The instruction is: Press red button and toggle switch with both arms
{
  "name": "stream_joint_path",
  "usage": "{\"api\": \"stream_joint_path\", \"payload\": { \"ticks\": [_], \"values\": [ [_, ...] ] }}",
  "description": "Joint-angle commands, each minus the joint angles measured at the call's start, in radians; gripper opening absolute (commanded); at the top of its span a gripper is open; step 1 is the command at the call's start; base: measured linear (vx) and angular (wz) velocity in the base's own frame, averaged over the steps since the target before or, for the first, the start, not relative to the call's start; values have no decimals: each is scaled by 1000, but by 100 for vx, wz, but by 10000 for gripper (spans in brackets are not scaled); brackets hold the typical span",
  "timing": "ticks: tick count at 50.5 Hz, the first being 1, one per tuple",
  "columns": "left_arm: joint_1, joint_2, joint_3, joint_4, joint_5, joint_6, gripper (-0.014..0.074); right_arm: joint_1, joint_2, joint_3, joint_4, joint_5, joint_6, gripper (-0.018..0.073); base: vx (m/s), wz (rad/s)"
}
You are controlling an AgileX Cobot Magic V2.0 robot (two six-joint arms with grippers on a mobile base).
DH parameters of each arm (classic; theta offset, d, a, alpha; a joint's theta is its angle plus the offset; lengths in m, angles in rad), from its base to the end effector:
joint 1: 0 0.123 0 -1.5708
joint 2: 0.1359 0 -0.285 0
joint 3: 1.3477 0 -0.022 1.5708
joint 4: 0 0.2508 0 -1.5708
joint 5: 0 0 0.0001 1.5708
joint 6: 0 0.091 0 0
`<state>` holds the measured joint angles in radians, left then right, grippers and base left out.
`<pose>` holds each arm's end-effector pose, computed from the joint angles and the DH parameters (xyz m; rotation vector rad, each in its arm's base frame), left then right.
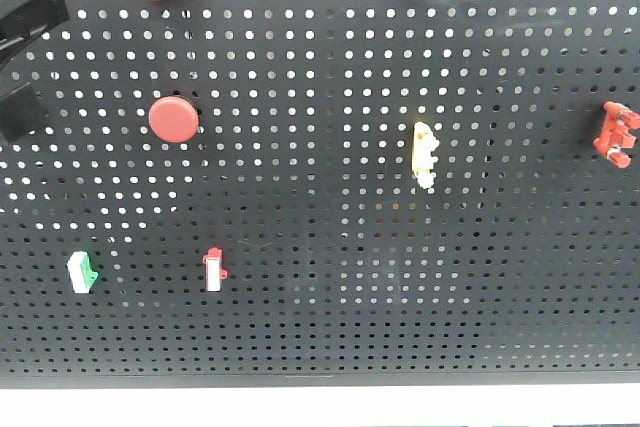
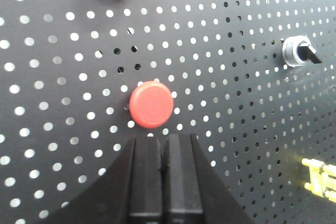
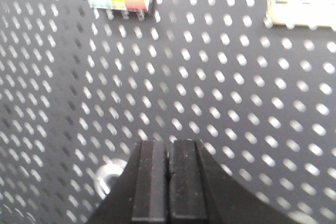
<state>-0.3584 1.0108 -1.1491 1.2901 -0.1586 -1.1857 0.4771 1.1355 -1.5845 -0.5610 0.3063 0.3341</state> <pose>0.1909 -0.0861 0.4842 0.4244 1.2403 -0.3187 0.1904 0.0819 0.5666 -0.3031 1.2651 0.1277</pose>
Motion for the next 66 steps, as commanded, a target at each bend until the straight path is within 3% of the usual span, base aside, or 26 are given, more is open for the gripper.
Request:
{"api": "stream_joint_path", "payload": {
  "ticks": [1, 32, 44, 50, 55, 66],
  "values": [
    [-3, -14, -30, -22, -13, -3, 2, -1, -15, -25, -9, -54, -13, -3, 0, 0],
    [-3, -14, -30, -22, -13, -3, 2, -1, -15, -25, -9, -46, -13, -3, 0, 0],
    [-3, -21, -16, -21, 207, -3, 2, -1, -15, -25, -9, -46, -13, -3, 0, 0],
    [0, -79, 87, -21, 262, -3, 2, -1, -15, -25, -9, -46, -13, -3, 0, 0],
    [36, -135, 211, -18, 219, 6, 2, -1, -15, -25, -9, -46, -13, -3, 0, 0],
    [193, -289, 473, 22, -3, 48, 2, -1, -15, -25, -9, -46, -13, -3, 0, 0]
  ]
}}
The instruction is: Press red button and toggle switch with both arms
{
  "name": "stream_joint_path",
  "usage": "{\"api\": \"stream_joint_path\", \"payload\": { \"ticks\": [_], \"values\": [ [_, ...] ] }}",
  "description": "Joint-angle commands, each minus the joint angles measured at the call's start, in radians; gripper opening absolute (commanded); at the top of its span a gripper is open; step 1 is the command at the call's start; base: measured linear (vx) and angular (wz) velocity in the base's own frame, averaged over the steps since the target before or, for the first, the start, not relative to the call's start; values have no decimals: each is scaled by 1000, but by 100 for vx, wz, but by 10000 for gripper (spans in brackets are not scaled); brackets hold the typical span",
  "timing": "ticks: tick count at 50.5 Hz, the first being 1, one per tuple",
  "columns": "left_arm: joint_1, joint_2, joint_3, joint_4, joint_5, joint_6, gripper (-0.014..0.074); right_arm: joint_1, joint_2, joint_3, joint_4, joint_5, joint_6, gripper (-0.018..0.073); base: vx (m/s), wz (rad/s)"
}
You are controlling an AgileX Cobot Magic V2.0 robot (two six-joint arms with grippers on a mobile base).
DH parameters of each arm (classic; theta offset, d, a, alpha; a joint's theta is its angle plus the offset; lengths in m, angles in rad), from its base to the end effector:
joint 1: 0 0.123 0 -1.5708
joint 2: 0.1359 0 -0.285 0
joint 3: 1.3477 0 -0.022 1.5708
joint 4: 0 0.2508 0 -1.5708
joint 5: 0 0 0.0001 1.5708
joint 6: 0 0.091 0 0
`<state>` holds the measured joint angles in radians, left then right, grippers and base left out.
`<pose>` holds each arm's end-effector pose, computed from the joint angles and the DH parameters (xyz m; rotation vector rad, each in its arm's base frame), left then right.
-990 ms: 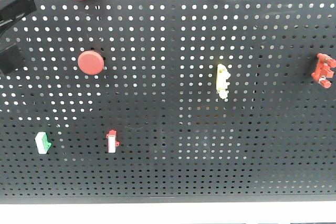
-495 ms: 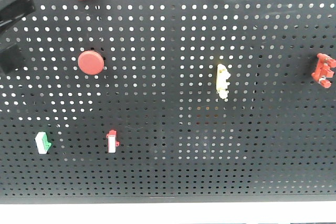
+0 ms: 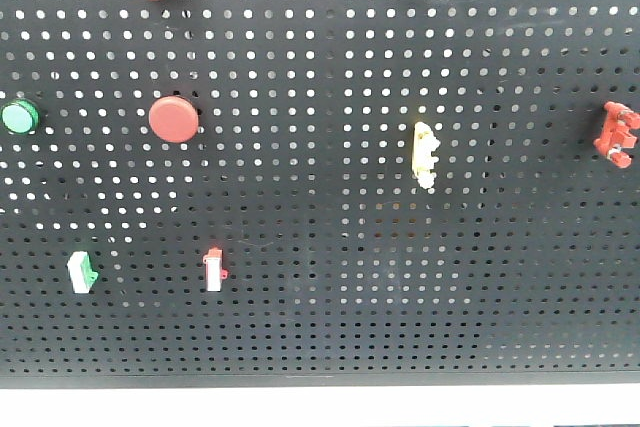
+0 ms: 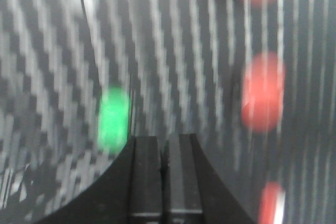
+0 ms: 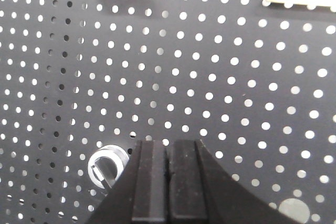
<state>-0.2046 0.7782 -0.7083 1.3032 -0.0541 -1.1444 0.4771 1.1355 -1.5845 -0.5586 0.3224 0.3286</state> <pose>0.1628 -0.0385 0.3779 0.3186 1.5064 -0.0768 0.1909 0.0814 0.5654 -0.3027 1.2801 0.1199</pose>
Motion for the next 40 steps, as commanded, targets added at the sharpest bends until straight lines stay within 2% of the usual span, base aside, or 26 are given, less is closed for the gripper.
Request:
{"api": "stream_joint_path", "payload": {
  "ticks": [1, 6, 12, 16, 18, 21, 23, 24, 26, 27, 30, 34, 36, 38, 40],
  "values": [
    [46, -67, 46, 9, -111, 7, 2, -1, -15, -25, -11, -62, -8, -3, 0, 0],
    [56, -98, 73, -4, -75, -10, 2, -1, -15, -25, -12, -62, -8, -3, 0, 0],
    [56, -110, 84, -56, -32, -54, 2, -3, -15, -25, -12, -62, -8, -3, 0, 0],
    [56, -107, 85, -77, -13, -37, 2, -3, -15, -25, -12, -62, -8, -3, 0, 0],
    [56, -109, 85, -111, -9, 11, 2, -3, -15, -25, -12, -62, -8, -3, 0, 0],
    [56, -110, 85, -219, 3, 154, 2, -3, -15, -25, -12, -62, -8, -3, 0, 0],
    [56, -111, 85, -316, 16, 311, 2, -3, -15, -25, -12, -62, -8, -3, 0, 0],
    [56, -113, 85, -381, 24, 369, 2, -3, -15, -25, -12, -62, -8, -3, 0, 0],
    [56, -121, 88, -524, 39, 556, 2, -3, -15, -25, -12, -62, -8, -3, 0, 0],
    [56, -123, 90, -576, 44, 621, 2, -3, -15, -25, -12, -62, -8, -3, 0, 0],
    [56, -147, 102, -827, 68, 912, 2, -3, -15, -25, -12, -62, -8, -3, 0, 0],
    [56, -203, 143, -1077, 87, 1233, 2, -3, -15, -25, -12, -62, -8, -3, 0, 0],
    [56, -237, 173, -1168, 87, 1340, 2, -3, -15, -25, -12, -62, -8, -3, 0, 0],
    [57, -284, 217, -1246, 81, 1408, 2, -3, -15, -25, -12, -62, -8, -3, 0, 0],
    [63, -338, 271, -1288, 62, 1436, 2, -3, -15, -25, -12, -62, -8, -3, 0, 0]
  ]
}}
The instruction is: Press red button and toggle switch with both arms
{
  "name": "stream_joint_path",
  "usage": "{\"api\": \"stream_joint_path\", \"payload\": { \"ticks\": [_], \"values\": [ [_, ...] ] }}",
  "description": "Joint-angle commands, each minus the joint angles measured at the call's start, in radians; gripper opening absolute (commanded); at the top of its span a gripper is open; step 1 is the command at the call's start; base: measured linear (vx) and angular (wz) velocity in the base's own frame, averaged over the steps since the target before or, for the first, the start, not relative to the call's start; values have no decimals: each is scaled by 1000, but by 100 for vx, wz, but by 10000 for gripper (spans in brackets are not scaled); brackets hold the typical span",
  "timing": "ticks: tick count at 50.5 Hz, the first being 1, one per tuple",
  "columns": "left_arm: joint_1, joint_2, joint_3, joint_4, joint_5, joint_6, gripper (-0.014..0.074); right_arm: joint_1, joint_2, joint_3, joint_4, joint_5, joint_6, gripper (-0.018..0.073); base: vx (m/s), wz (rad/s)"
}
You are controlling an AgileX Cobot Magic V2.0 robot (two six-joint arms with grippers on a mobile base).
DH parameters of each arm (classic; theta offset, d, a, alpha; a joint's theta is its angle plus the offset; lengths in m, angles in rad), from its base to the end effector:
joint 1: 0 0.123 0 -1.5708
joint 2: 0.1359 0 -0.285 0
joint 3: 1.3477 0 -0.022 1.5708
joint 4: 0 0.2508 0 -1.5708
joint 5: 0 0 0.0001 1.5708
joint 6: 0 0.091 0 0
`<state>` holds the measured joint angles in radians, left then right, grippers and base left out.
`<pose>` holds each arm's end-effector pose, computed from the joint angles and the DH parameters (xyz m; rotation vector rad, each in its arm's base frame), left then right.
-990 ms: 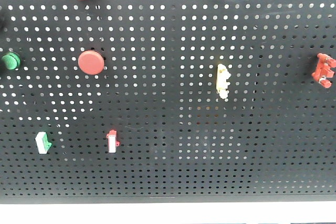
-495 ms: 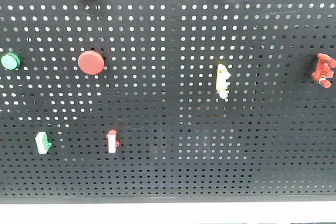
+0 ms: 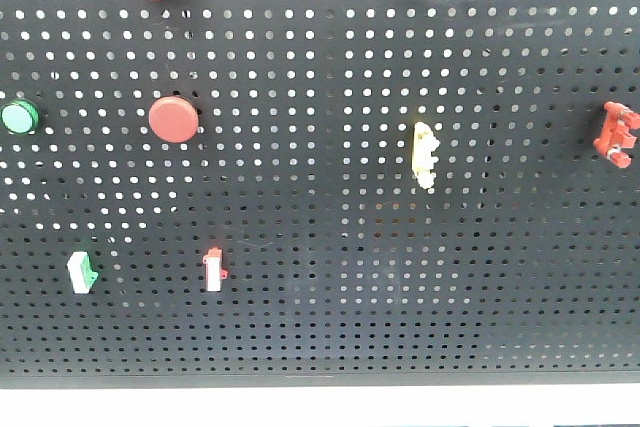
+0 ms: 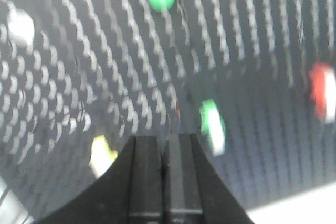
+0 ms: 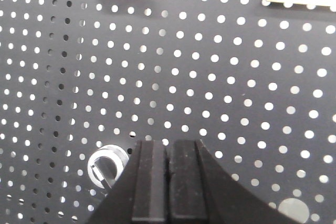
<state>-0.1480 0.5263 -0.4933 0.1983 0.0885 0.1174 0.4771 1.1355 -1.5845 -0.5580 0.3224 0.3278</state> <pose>0.1144 -0.0154 0.3307 0.3551 1.5655 0.1435 0.1909 0.0815 0.5653 -0.3030 1.2801 0.1198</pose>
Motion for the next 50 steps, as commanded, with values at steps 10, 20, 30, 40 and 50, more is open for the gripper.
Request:
{"api": "stream_joint_path", "payload": {
  "ticks": [10, 20, 30, 40, 50],
  "values": [
    [96, -382, 346, -183, -225, 18, 2, -3, -15, -25, -12, -62, -7, -3, 0, 0],
    [187, -554, 564, -191, -255, -11, 2, -3, -15, -25, -12, -56, -7, -3, 0, 0],
    [134, -555, 555, -189, -125, -14, 2, -3, -15, -25, -12, -42, -7, -3, 0, 0],
    [127, -554, 555, -198, -122, -14, 2, -3, -15, -25, -12, -40, -7, -3, 0, 0],
    [127, -554, 555, -198, -122, -14, 2, -3, -15, -25, -12, -40, -7, -3, 0, 0]
  ]
}}
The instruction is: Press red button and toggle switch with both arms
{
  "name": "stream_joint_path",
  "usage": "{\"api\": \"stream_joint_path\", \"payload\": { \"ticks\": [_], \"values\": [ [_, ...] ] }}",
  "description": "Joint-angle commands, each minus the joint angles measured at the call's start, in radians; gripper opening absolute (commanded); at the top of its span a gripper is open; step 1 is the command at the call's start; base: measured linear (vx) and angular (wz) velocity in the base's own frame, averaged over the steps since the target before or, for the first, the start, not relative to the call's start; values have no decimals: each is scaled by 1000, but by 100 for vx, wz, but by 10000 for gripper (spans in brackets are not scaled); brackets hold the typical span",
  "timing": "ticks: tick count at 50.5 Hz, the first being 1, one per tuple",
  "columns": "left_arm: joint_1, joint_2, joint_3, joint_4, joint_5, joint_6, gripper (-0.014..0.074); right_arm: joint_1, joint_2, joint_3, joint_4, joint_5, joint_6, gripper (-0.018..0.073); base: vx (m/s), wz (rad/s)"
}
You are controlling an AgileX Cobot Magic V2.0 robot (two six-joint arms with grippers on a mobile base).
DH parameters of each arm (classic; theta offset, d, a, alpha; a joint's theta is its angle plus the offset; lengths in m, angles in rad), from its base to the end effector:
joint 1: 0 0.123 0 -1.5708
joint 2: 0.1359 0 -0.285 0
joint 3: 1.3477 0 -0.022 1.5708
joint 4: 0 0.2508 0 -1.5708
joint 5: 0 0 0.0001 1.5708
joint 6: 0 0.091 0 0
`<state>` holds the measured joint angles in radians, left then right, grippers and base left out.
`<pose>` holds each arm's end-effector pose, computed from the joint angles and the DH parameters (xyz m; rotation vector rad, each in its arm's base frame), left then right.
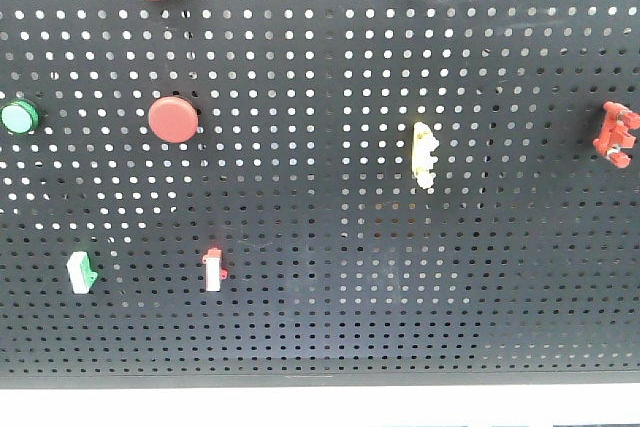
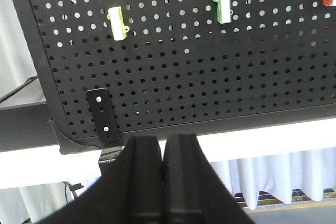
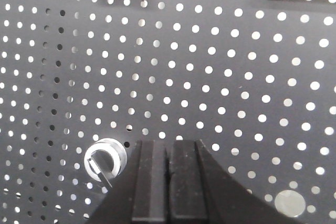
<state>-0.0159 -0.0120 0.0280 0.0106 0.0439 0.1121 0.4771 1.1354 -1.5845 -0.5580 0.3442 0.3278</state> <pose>0.0567 -0.0009 0.2004 0.1065 1.5404 0.0850 0.1916 0.0807 0.5637 -0.2989 1.3006 0.1124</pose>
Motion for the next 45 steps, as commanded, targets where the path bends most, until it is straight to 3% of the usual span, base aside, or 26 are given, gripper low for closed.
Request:
{"api": "stream_joint_path", "payload": {
  "ticks": [1, 22, 33, 39, 45],
  "values": [
    [-5, -16, 34, -11, -78, -8, 2, -3, -15, -25, -12, -62, -7, -3, 0, 0],
    [-5, -16, 34, -11, -78, -8, 2, -3, -15, -25, -12, -62, -7, -3, 0, 0],
    [-5, -16, 34, -11, -78, -8, 2, -13, -48, -9, -34, 22, -19, -3, 0, 0],
    [-5, -16, 34, -11, -78, -8, 2, -100, -159, 152, -15, 20, -19, -3, 0, 0],
    [-5, -16, 34, -11, -78, -8, 2, -225, -324, 427, 21, -24, -16, -3, 0, 0]
  ]
}}
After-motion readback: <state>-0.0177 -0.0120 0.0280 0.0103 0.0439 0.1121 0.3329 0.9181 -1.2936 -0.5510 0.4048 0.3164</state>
